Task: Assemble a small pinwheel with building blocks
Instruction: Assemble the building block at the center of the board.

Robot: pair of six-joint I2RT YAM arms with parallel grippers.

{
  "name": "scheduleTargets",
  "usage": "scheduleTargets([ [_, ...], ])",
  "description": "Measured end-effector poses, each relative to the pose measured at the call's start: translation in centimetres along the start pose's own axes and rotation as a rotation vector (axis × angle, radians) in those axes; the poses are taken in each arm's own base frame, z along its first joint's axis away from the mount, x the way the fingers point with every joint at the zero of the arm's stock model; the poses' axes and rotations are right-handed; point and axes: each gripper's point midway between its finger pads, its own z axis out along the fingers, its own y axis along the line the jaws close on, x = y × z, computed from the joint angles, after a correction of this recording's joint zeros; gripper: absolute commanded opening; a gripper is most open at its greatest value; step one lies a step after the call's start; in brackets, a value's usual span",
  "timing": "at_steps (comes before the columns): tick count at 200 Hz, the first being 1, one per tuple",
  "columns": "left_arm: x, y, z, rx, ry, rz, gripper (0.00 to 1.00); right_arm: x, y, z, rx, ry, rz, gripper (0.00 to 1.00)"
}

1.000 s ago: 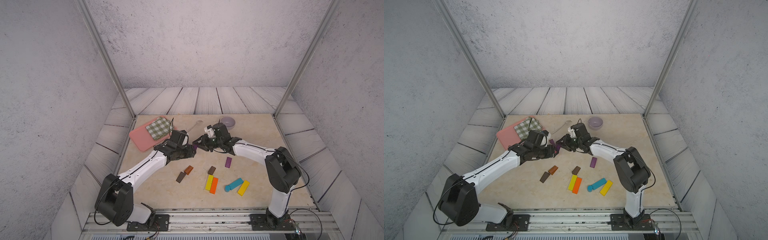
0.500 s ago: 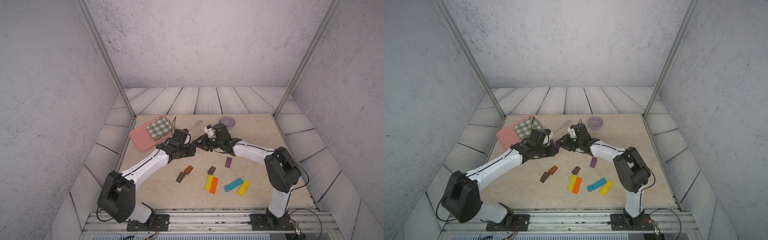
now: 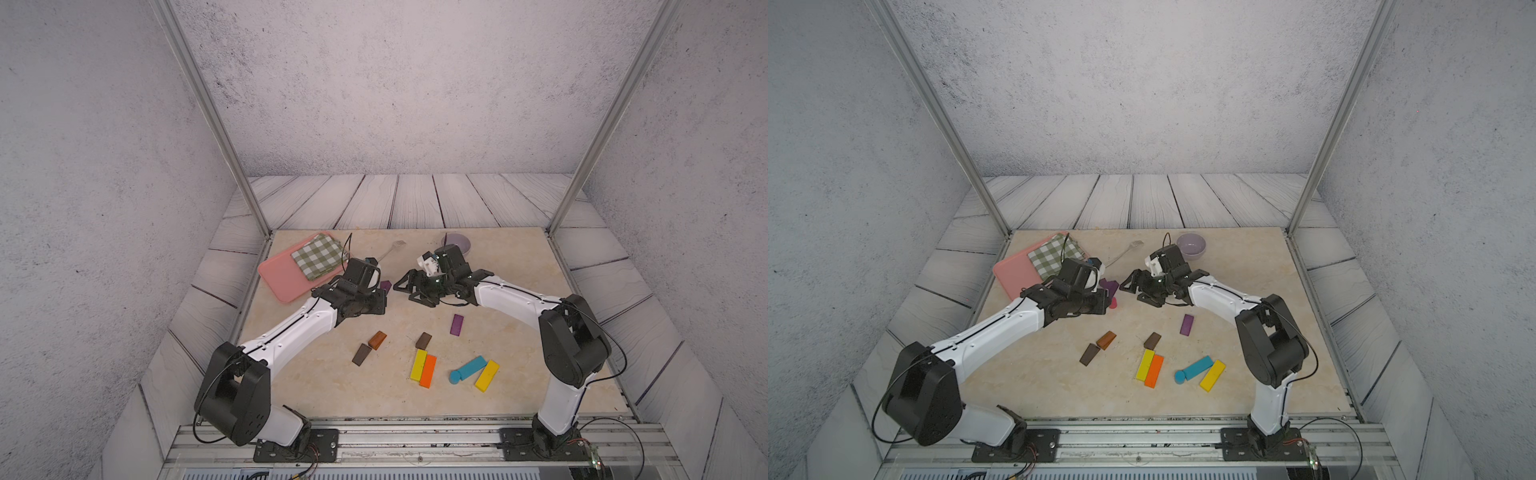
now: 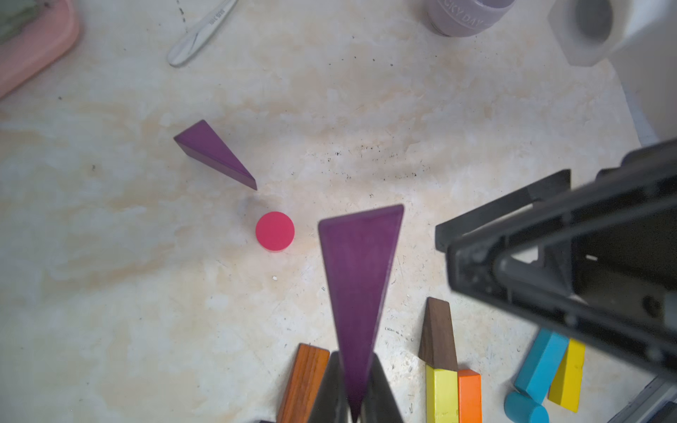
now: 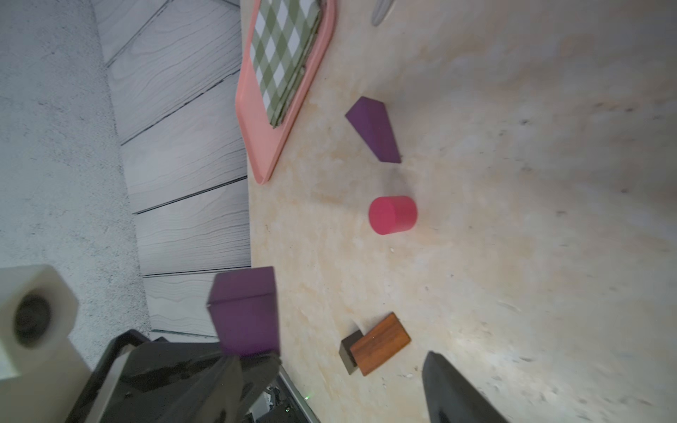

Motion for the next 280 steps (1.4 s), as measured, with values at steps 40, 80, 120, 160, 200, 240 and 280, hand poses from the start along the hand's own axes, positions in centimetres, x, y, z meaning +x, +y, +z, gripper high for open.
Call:
scheduleTargets([
  [40, 0.3, -1.2, 0.2, 0.068, 0.017, 0.183, 0.0, 0.5, -2.0, -5.0, 0.12, 0.018, -0.416, 0.99],
  [80, -0.2, -2.7, 1.5, 0.154, 0.033, 0.46, 0.0, 3.6, 2.1, -8.0, -0.052, -0.042, -1.018, 0.99],
  [120, 0.5, -2.6, 1.6, 0.226, 0.055, 0.665, 0.0, 3.9, 2.9, -7.6, -0.151, -0.058, -1.275, 1.0],
  [160, 1.3, -3.5, 0.2, 0.324, 0.024, 0.816, 0.0, 4.8, 3.4, -6.9, -0.273, -0.101, -1.407, 1.0],
  [200, 2.1, -5.3, -2.0, 0.428, -0.055, 0.911, 0.0, 4.9, 3.1, -5.7, -0.338, -0.129, -1.439, 0.86],
  [240, 2.9, -5.9, -1.8, 0.484, -0.038, 0.94, 0.0, 4.6, 2.8, -4.7, -0.36, -0.132, -1.444, 0.75],
  [280, 3.0, -5.8, -1.5, 0.496, 0.0, 0.939, 0.0, 5.1, 3.1, -4.5, -0.407, -0.127, -1.449, 0.59],
])
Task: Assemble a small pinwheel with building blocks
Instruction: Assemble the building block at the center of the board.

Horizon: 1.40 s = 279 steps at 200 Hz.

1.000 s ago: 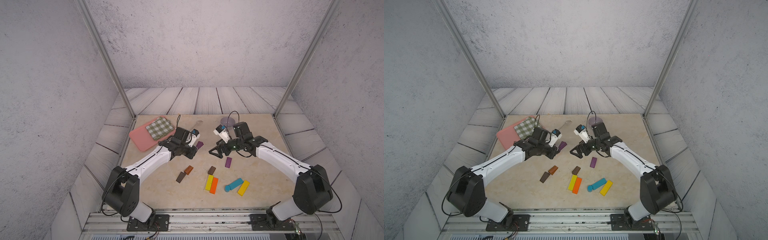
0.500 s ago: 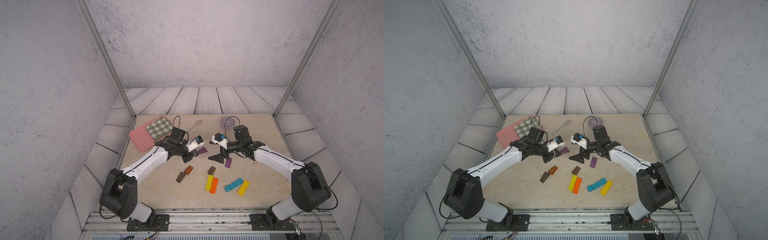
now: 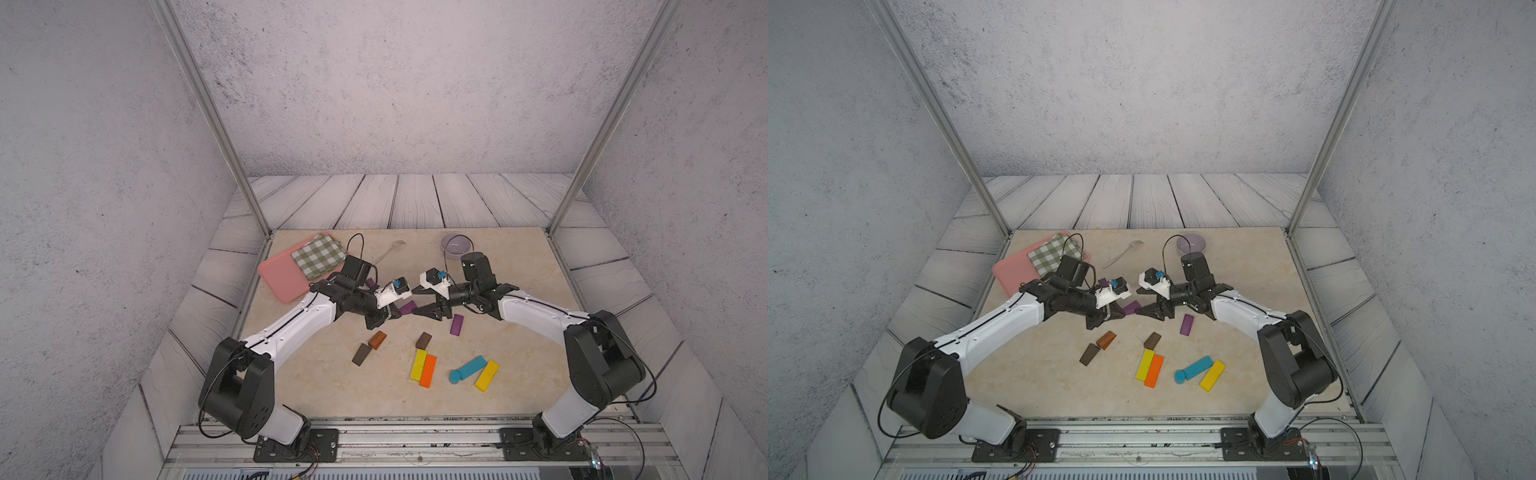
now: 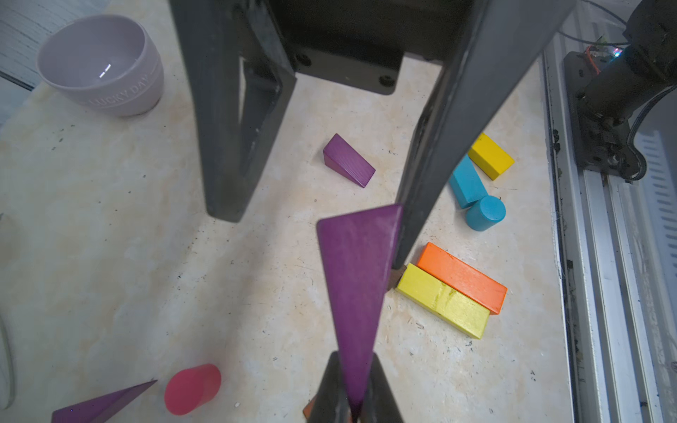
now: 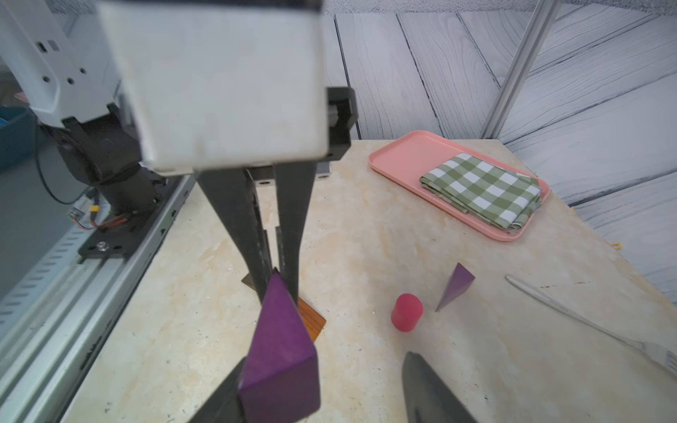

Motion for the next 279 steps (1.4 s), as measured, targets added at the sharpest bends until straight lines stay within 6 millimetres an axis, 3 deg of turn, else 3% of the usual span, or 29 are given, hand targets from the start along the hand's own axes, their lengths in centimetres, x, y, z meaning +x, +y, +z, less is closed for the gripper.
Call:
scheduleTargets([
  [31, 0.4, 0.0, 0.4, 0.023, 0.022, -0.015, 0.0, 0.4, 0.5, 0.5, -0.039, -0.007, 0.007, 0.46],
  [56, 0.6, 0.1, 0.6, 0.027, 0.037, -0.022, 0.0, 0.5, 1.0, 0.8, -0.072, -0.012, 0.015, 0.29],
  [79, 0.6, 0.1, 0.4, 0.024, 0.045, -0.03, 0.0, 0.3, 1.0, 0.8, -0.087, -0.007, 0.008, 0.22],
  [103, 0.4, 0.4, 0.3, 0.008, 0.042, -0.04, 0.33, 0.1, 0.9, 0.8, -0.092, -0.004, 0.002, 0.17],
  [134, 0.1, 1.4, -0.1, -0.055, 0.039, -0.073, 0.57, 0.5, 0.3, 0.9, -0.052, 0.012, 0.014, 0.12],
  [168, -0.1, 2.9, -2.1, -0.252, -0.039, -0.173, 0.84, 4.0, -3.2, 1.2, 0.178, 0.092, 0.102, 0.12],
  [186, 1.2, 3.9, -3.8, -0.407, -0.093, -0.278, 0.96, 5.1, -5.4, 1.6, 0.283, 0.091, 0.157, 0.12],
  [228, 4.8, 7.7, -7.4, -0.688, -0.118, -0.522, 0.96, 7.0, -9.3, 4.3, 0.408, 0.075, 0.277, 0.12],
  [279, 5.4, 9.1, -8.6, -0.767, -0.155, -0.614, 0.96, 5.5, -11.4, 4.8, 0.536, 0.003, 0.538, 0.15],
])
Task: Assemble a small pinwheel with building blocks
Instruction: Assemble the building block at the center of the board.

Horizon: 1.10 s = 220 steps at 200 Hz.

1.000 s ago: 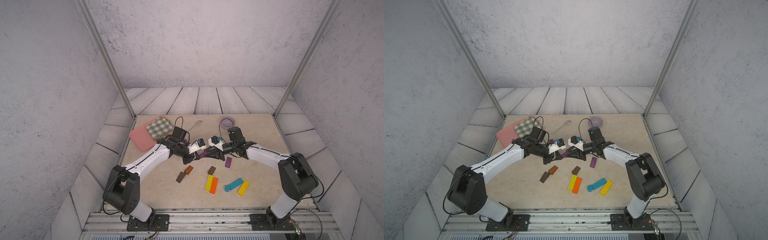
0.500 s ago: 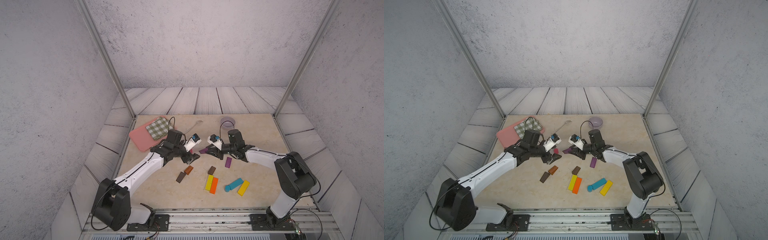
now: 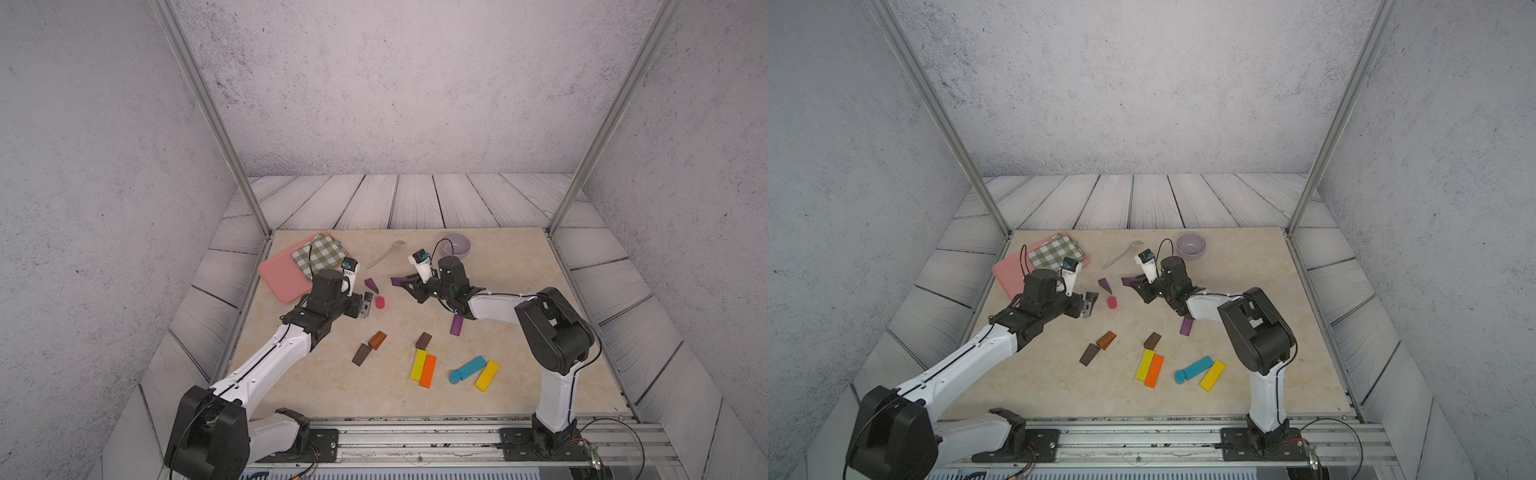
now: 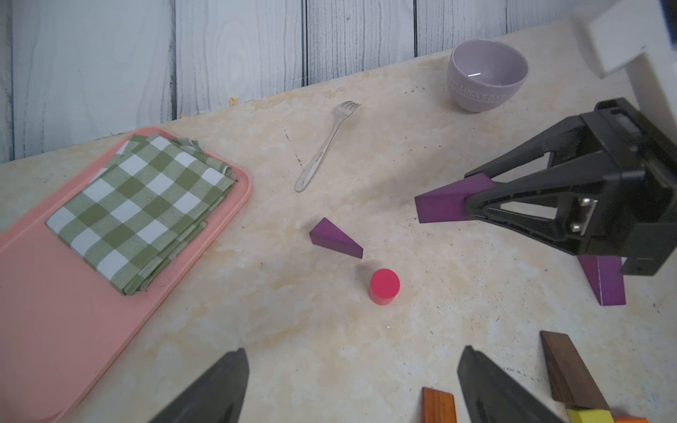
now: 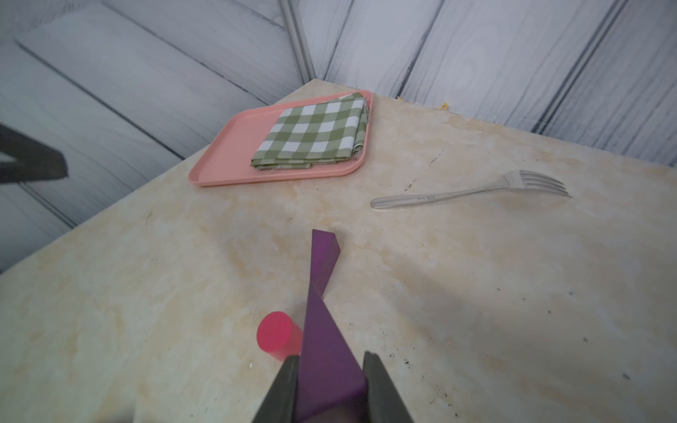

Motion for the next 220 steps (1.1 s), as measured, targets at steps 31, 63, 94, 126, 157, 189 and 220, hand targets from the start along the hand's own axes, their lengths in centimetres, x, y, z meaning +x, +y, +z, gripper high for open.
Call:
scheduleTargets([
  [31, 0.6, 0.0, 0.2, 0.0, 0.002, -0.012, 0.96, 2.0, 0.3, 0.6, 0.051, 0.01, 0.149, 0.14],
  [63, 1.6, 0.0, 0.6, 0.001, 0.006, -0.014, 0.96, 4.9, 0.3, 1.7, 0.128, 0.037, 0.199, 0.14],
  [94, 2.3, 0.1, 0.8, 0.001, 0.007, -0.013, 0.96, 6.2, 0.3, 2.0, 0.214, 0.038, 0.186, 0.19],
  [126, 2.4, 0.1, 0.9, 0.001, -0.01, -0.01, 0.96, 7.1, 0.7, 2.2, 0.286, 0.003, 0.147, 0.21],
  [157, 2.6, 0.1, 0.7, 0.002, -0.031, -0.009, 0.96, 7.8, 1.1, 2.6, 0.316, -0.056, 0.113, 0.26],
  [189, 2.7, 0.1, 0.4, 0.002, -0.06, -0.008, 0.96, 8.0, 1.3, 3.1, 0.313, -0.116, 0.094, 0.29],
  [220, 2.5, 0.0, 0.4, 0.003, -0.074, -0.008, 0.96, 8.3, 1.5, 3.4, 0.301, -0.162, 0.069, 0.32],
])
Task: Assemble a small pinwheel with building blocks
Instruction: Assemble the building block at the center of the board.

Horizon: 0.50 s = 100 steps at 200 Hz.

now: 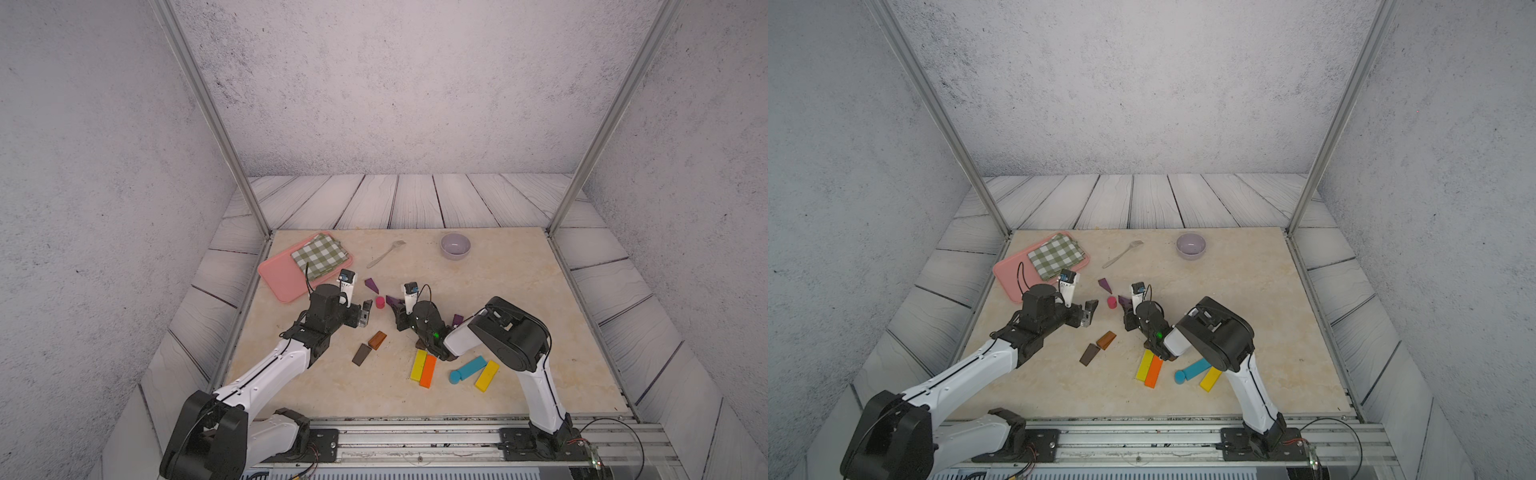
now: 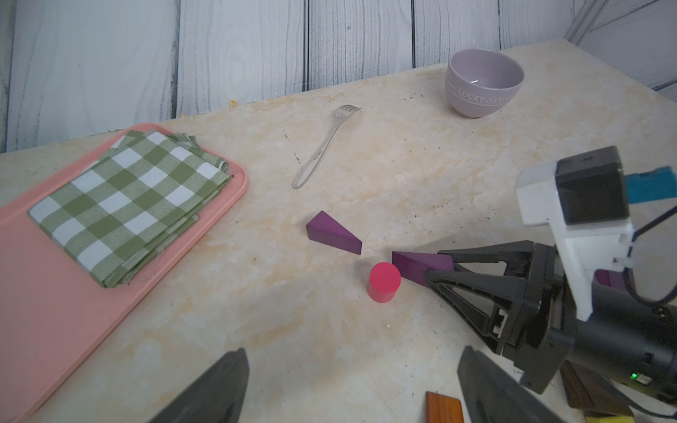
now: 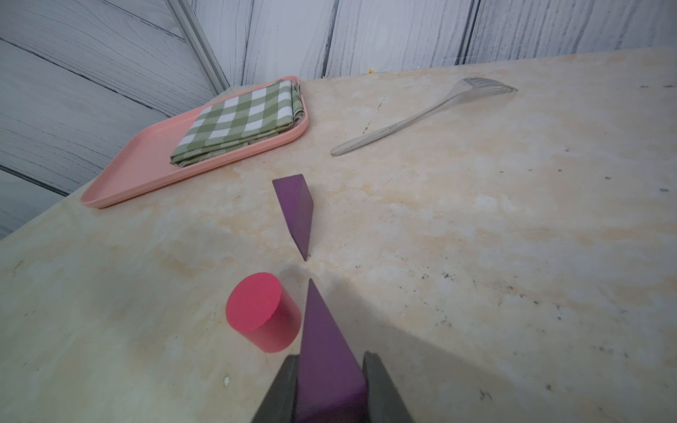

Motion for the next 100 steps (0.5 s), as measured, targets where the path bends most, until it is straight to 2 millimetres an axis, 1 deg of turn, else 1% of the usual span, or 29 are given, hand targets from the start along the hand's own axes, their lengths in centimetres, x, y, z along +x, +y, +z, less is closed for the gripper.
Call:
scheduleTargets([
  [14, -0.2, 0.0, 0.0, 0.001, -0.008, 0.0, 0.96, 0.5, -0.2, -0.1, 0.009, 0.001, -0.013, 0.39],
  [24, -0.3, -0.1, 0.0, 0.003, -0.014, 0.0, 0.96, 1.4, -0.6, -0.3, 0.019, 0.02, -0.025, 0.43],
  [30, -0.4, -0.1, 0.0, 0.004, -0.017, 0.001, 0.96, 1.4, -0.7, -0.4, 0.022, 0.014, -0.034, 0.45],
  [52, -0.5, -0.1, 0.0, 0.004, -0.024, 0.001, 0.96, 1.4, -0.8, -0.4, 0.027, 0.011, -0.053, 0.47],
  [73, -0.5, -0.1, 0.0, 0.003, -0.025, 0.001, 0.96, 1.3, -0.7, -0.4, 0.029, 0.005, -0.065, 0.54],
  [86, -0.5, -0.1, 0.0, 0.003, -0.024, 0.001, 0.96, 1.3, -0.8, -0.4, 0.031, 0.005, -0.074, 0.61],
  [100, -0.4, 0.0, 0.1, 0.003, -0.022, 0.001, 0.96, 1.4, -0.8, -0.4, 0.034, 0.007, -0.087, 0.67],
])
